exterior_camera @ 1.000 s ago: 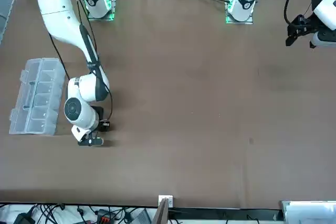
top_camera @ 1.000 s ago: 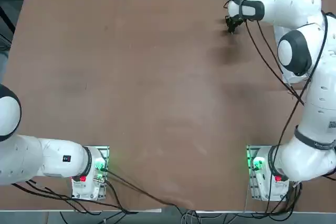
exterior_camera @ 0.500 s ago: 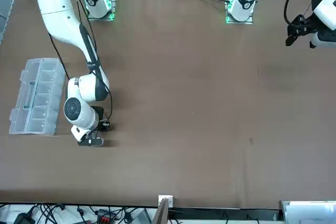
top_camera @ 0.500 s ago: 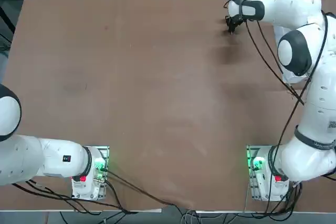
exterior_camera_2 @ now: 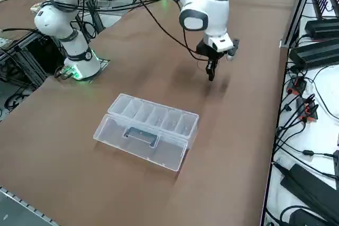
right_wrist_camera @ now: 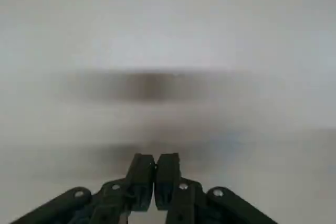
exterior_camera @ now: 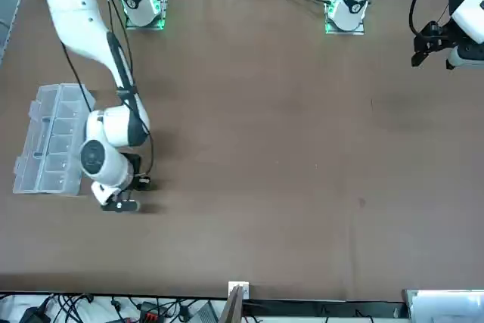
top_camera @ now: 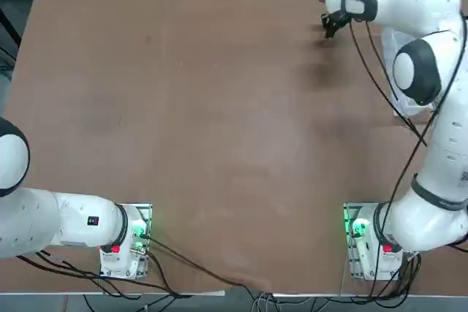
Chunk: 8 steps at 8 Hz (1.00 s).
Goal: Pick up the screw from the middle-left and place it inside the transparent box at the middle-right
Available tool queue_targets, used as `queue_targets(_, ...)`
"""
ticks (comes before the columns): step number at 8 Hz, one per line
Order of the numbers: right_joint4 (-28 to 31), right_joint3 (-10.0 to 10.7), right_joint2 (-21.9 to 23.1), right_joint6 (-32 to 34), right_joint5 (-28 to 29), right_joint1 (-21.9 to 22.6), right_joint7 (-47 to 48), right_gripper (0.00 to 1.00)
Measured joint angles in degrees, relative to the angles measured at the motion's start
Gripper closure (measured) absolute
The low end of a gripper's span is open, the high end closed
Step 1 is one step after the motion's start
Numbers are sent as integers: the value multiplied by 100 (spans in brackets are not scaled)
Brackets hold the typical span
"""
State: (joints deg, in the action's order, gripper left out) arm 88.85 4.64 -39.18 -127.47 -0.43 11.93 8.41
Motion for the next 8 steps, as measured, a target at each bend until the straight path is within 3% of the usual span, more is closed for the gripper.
queue_targets(4,-5,44,835,1320,-42,-898,-1494,94)
queue_targets(8,230,53,1118,1518,-63,-1898,-3167,94)
